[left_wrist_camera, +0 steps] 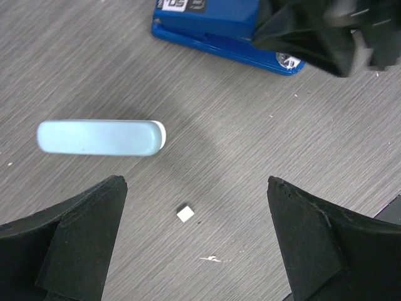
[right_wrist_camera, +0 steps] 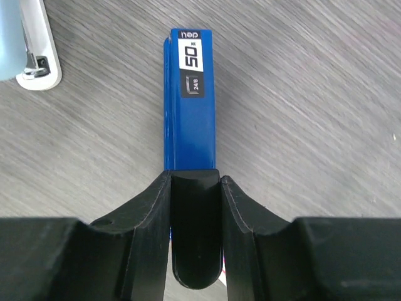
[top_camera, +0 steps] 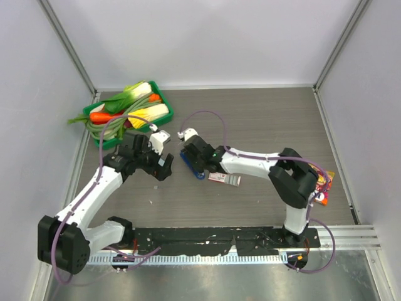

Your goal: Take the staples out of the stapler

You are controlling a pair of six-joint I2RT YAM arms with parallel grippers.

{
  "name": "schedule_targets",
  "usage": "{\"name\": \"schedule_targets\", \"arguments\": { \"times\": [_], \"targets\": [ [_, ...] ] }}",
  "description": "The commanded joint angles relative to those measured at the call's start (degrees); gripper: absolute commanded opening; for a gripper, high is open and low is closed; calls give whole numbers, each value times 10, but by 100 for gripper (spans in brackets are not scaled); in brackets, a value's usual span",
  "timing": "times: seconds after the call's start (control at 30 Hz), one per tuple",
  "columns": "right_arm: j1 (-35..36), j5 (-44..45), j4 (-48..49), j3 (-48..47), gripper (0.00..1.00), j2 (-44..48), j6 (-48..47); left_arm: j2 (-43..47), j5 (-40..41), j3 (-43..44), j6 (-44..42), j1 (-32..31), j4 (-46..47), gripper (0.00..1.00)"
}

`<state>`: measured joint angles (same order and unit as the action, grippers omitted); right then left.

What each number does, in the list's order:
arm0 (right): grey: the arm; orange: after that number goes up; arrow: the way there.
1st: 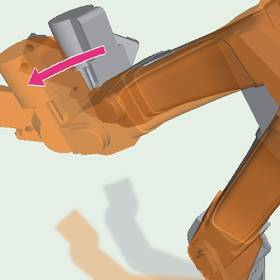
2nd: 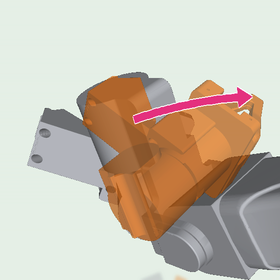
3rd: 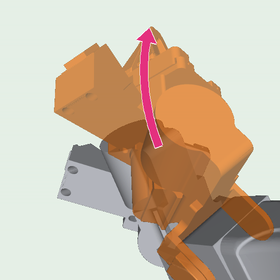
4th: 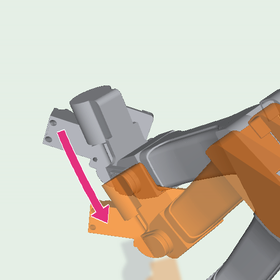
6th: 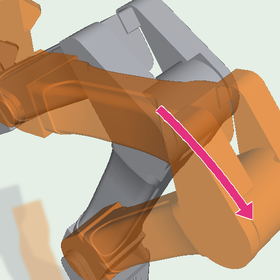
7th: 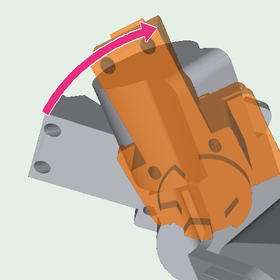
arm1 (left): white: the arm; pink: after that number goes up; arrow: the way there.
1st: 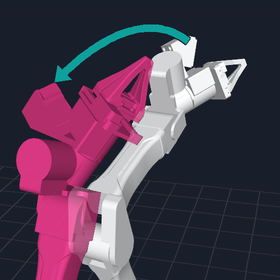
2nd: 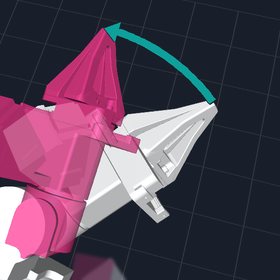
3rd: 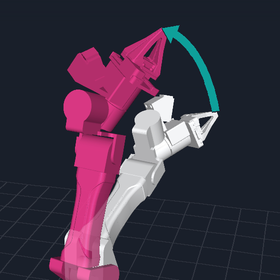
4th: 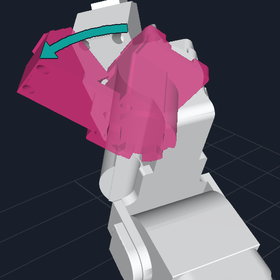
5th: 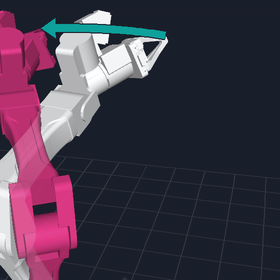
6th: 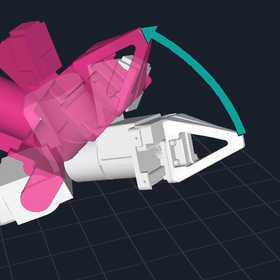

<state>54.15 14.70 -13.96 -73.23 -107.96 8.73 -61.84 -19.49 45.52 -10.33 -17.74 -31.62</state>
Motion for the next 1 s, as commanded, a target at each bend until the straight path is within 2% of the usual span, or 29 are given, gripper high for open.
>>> {"name": "schedule_targets", "arguments": {
  "times": [0.0,0.13,0.27,0.4,0.67,0.83,0.97],
  "targets": [
    [-3,14,133,82,1,165,104,-35,-6,14,9,-20,46,100],
    [-3,20,237,198,1,259,174,-74,-45,33,20,-21,59,100],
    [-2,18,285,240,1,287,216,-97,-124,34,38,-24,95,100],
    [-3,16,306,260,1,296,238,-108,-148,39,40,-32,114,100],
    [-3,4,285,252,1,326,251,-115,-131,11,-28,-42,134,100],
    [-3,-10,287,262,1,357,267,-119,-115,0,-52,-63,136,97],
    [-3,-16,275,266,1,379,273,-124,-116,-3,-68,-63,137,88]
  ]
}}
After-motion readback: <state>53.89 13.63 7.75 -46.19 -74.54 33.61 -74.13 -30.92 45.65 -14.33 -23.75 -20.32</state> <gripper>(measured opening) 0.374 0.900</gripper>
